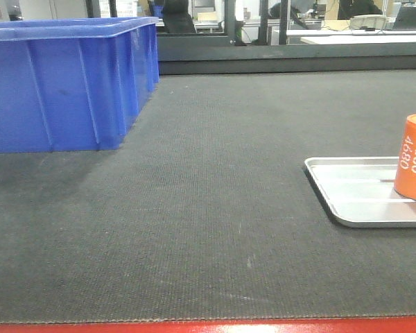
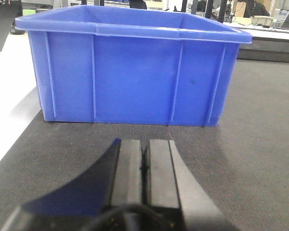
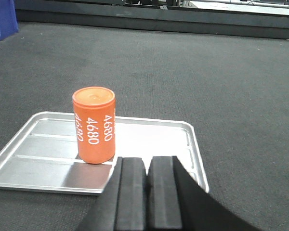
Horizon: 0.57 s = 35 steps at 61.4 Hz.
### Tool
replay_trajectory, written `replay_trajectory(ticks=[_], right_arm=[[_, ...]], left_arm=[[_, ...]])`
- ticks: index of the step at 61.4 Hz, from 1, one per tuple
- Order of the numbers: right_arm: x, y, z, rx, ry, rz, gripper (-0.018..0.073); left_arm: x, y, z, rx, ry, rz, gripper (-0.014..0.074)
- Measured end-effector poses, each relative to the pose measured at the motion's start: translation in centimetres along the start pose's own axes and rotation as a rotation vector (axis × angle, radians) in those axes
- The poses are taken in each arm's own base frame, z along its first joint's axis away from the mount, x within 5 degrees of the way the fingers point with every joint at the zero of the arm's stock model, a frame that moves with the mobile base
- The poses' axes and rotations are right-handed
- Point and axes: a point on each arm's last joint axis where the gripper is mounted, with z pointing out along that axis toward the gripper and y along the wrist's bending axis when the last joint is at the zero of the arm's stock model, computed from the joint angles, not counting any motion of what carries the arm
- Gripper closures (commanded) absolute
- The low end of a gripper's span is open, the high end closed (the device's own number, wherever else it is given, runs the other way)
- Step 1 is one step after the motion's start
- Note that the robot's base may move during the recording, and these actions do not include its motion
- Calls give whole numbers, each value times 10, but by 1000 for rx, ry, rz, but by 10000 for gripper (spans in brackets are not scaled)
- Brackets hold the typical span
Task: Grab orange capacitor from left shelf to right conveyor
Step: 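Raise the right gripper away from the standing capacitor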
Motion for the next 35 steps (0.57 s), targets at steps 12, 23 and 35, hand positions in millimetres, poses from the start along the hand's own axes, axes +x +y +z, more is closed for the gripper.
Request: replay_trajectory(ticks=[12, 23, 35], right_arm=[[0, 0, 0, 0, 0, 0, 500], [0, 0, 0, 0, 0, 0, 500], [0, 0, 0, 0, 0, 2, 500]], left_arm=[[0, 0, 0, 0, 0, 0, 701], [0, 0, 0, 0, 0, 0, 701], [0, 0, 0, 0, 0, 0, 701]])
